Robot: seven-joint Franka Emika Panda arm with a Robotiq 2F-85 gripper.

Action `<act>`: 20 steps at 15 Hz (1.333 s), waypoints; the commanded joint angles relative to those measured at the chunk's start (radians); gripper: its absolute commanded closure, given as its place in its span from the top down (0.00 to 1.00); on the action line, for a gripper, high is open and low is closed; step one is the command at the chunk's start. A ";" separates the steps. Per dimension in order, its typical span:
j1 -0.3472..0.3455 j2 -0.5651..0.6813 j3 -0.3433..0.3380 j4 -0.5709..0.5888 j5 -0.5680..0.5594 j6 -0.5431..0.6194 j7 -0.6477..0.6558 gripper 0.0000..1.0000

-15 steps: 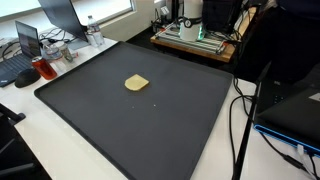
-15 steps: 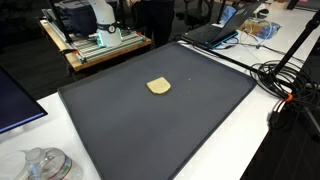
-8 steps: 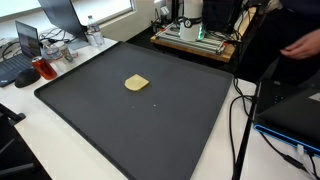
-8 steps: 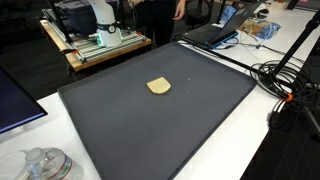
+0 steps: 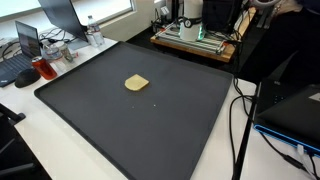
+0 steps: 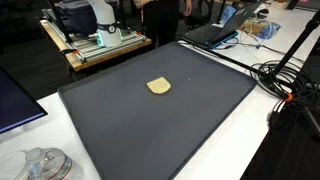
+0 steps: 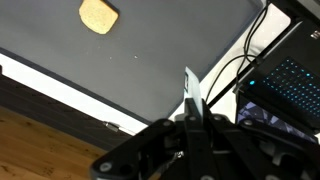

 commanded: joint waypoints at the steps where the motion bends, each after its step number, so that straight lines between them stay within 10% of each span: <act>1: -0.028 0.185 0.020 0.163 -0.061 -0.079 0.040 0.01; 20: -0.081 0.487 -0.035 0.339 -0.123 -0.122 0.078 0.01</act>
